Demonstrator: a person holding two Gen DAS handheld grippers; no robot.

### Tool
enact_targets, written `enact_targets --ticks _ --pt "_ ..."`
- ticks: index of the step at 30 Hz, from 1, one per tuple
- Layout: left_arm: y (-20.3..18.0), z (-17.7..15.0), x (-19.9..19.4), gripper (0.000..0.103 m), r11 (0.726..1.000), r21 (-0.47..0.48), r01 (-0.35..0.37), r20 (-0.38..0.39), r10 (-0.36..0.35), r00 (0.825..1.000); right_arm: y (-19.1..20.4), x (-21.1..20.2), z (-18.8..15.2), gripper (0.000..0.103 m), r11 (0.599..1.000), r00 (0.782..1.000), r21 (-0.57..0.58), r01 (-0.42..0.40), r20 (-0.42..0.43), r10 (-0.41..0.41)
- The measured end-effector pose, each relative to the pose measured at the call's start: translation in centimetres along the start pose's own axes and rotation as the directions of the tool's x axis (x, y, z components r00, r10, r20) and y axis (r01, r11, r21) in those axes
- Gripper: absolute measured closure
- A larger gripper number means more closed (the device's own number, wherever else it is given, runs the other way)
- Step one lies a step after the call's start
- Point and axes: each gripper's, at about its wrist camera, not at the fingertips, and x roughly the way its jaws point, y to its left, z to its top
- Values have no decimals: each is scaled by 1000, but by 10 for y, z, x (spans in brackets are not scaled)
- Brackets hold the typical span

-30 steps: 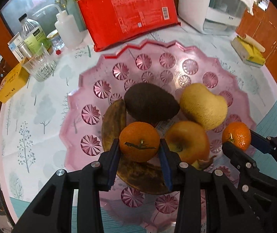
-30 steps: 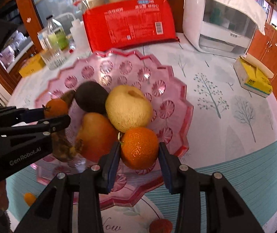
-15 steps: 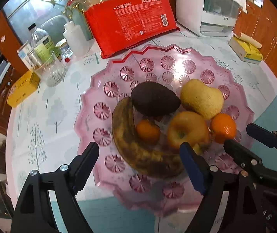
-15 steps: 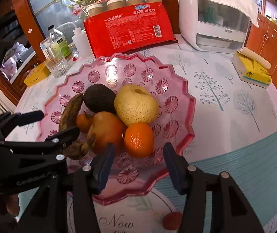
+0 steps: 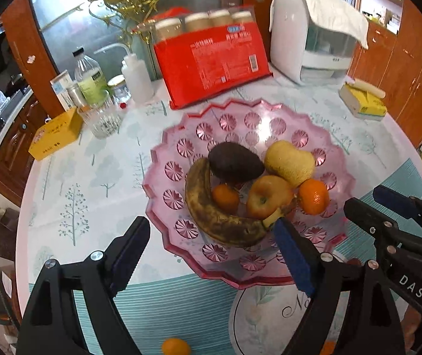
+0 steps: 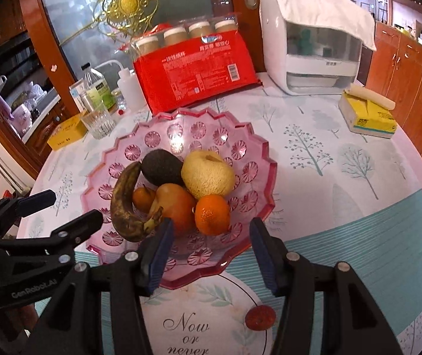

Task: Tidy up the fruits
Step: 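Withdraw both tools from the bowl toward the loose fruit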

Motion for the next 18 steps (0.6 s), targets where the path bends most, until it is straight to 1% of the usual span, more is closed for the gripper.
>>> enact_targets --ticks 4,8,12,18 --pt "2 1 -13 18 999 -39 18 -10 -18 1000 -2 -14 1 49 1000 1000 8 -3 23 3" --pt "3 -1 -27 18 998 -67 16 -6 -17 1000 -2 -29 0 49 1000 999 11 -10 45 10" --pt "2 -6 -48 18 995 -91 48 28 -45 999 -2 -44 -3 49 1000 998 8 -17 65 17" --pt "-4 -16 -82 18 993 -107 49 95 -38 995 -4 -71 -10 49 1000 994 7 -23 106 23"
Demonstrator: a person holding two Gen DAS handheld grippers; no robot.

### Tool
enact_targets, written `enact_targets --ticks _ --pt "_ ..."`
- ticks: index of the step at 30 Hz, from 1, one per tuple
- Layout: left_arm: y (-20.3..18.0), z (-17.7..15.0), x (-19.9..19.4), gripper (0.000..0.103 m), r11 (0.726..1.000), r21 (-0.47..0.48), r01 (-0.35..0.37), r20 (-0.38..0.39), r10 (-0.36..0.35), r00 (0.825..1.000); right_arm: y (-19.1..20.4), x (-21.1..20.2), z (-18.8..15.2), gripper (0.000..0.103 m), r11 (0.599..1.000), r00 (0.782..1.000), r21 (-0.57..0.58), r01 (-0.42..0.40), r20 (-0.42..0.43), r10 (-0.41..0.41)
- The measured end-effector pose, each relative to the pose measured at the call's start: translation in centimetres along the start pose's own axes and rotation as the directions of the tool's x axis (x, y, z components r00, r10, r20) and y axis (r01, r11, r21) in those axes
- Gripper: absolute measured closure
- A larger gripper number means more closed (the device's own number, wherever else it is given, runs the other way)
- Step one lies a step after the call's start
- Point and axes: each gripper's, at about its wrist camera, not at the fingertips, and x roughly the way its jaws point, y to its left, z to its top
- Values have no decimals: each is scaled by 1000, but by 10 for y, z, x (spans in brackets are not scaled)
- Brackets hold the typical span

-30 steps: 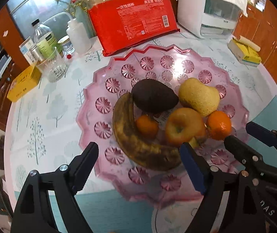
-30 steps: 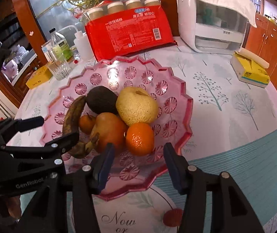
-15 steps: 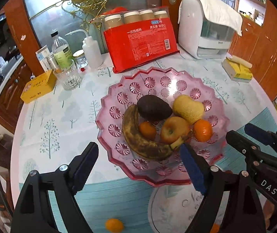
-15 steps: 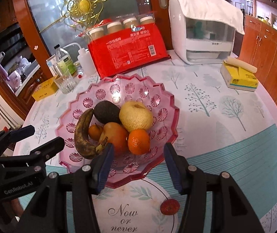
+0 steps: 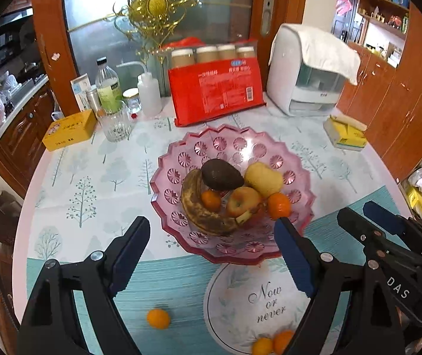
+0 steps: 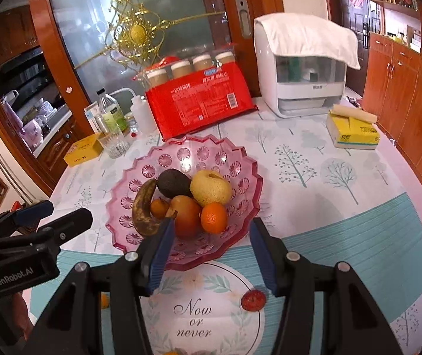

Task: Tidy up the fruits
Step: 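Withdraw both tools from the bowl toward the loose fruit, then grasp a tangerine with the right tool while the left tool grasps another tangerine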

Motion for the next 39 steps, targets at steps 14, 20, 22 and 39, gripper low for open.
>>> enact_targets --ticks 14,20,22,39 --pt "-18 -42 -37 18 998 -59 3 -36 -5 999 -11 -50 -24 49 999 999 -32 -20 41 21" --pt "-28 -60 -48 18 999 -42 -17 -23 16 1000 -16 -59 -40 49 998 999 -55 -35 33 37" --pt "-32 -66 -51 18 999 -30 -31 -21 31 999 -19 -61 -45 49 997 999 -63 -42 30 44" --pt "-44 -132 -30 18 997 48 -63 -150 69 986 -40 -51 -109 49 979 995 -189 -79 -71 67"
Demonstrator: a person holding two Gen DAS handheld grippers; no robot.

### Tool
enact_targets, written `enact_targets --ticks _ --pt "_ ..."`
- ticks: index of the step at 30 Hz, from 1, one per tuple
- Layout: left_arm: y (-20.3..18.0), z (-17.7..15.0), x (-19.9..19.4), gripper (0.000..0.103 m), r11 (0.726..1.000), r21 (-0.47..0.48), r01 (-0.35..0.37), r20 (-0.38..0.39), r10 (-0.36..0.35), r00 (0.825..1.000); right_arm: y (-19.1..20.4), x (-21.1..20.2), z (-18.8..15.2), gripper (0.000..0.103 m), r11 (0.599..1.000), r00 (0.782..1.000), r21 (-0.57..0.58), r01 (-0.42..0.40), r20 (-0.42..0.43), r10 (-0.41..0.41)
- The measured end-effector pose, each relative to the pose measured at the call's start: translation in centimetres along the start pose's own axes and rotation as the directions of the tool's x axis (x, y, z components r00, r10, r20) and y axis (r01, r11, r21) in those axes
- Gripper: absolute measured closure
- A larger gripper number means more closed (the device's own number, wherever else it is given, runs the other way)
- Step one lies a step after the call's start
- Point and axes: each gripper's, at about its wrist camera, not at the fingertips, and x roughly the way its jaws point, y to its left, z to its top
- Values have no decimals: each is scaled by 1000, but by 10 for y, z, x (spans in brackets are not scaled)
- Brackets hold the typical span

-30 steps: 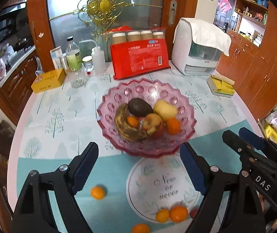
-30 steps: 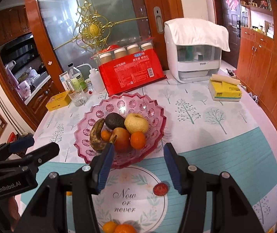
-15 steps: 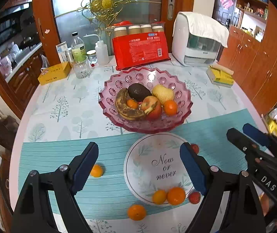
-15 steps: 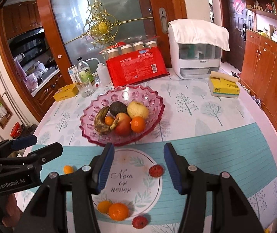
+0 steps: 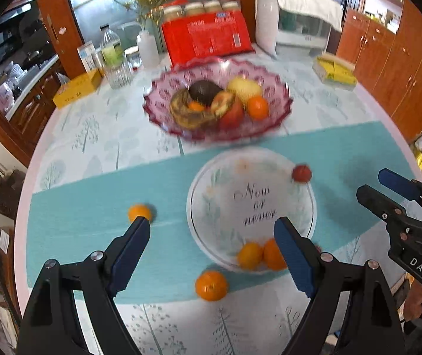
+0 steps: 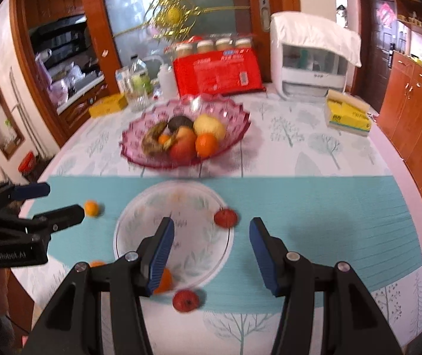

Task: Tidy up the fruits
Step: 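Grasp a tangerine with the right tool while the left tool grasps another tangerine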

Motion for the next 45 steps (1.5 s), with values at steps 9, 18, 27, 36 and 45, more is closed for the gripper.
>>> enact_targets --ticks 9,18,27,36,45 --pt "10 -38 28 18 1000 -15 -14 -92 12 996 15 17 -35 49 997 995 -60 -55 -82 50" --pt "23 -72 53 18 997 -68 -26 -161 15 987 39 41 -55 49 983 982 -142 -114 -165 90" --pt "36 -90 73 18 989 -145 -3 -203 -27 979 52 63 -60 49 967 969 -198 -159 -219 114" --pt "33 -93 83 29 986 -163 37 -210 -71 975 64 80 -60 49 940 962 -284 -186 -249 115" --pt "23 -90 90 55 984 -161 82 -209 -115 971 71 92 -60 49 928 955 -307 -211 -267 129"
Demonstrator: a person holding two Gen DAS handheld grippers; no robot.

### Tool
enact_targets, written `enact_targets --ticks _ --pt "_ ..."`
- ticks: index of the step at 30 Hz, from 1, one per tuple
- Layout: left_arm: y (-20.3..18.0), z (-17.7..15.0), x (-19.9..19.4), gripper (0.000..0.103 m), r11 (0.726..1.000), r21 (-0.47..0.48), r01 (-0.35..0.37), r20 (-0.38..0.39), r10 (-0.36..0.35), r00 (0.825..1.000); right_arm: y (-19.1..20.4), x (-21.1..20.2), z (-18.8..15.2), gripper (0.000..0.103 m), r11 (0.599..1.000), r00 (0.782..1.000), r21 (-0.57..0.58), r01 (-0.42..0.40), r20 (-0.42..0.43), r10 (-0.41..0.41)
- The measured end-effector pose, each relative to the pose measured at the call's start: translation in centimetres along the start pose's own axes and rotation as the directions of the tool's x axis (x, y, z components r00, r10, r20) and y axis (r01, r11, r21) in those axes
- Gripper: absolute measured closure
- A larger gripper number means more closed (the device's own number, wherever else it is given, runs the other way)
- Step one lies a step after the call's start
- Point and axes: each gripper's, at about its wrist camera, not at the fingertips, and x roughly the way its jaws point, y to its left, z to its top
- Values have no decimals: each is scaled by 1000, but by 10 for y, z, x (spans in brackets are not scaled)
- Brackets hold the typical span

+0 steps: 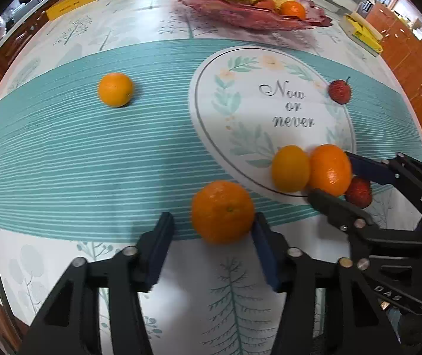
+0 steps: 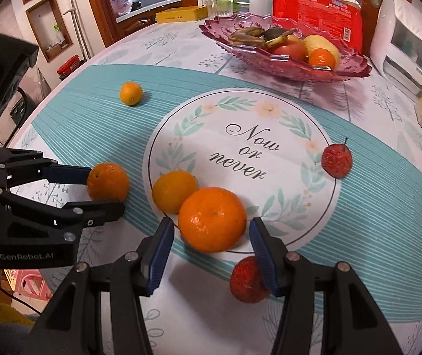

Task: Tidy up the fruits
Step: 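Grasp a tangerine with the right tool while the left tool grasps another tangerine, then carry both tangerines into the pink bowl and open both tools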

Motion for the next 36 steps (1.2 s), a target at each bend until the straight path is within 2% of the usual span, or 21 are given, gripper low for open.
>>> enact_targets --ticks 4,7,14,21,30,36 --pt "-5 2 1 64 1000 18 3 8 -3 1000 3 2 0 50 1000 1000 -19 6 1 -6" --pt "-7 4 1 64 1000 26 -1 14 0 1000 2 2 -1 56 1000 1000 -15 23 9 -22" --pt "-7 5 0 65 999 43 -4 9 4 1000 1 -1 -3 58 999 999 36 20 29 -21" --pt "-13 15 -24 65 996 84 -36 52 32 998 4 -19 -1 58 996 996 84 25 89 -33" --pt "-24 44 -86 65 985 155 -77 168 50 985 7 -71 20 58 987 969 147 69 223 -101" --pt "-27 68 -126 65 980 172 -102 237 59 970 7 -113 39 58 977 936 192 97 315 -155"
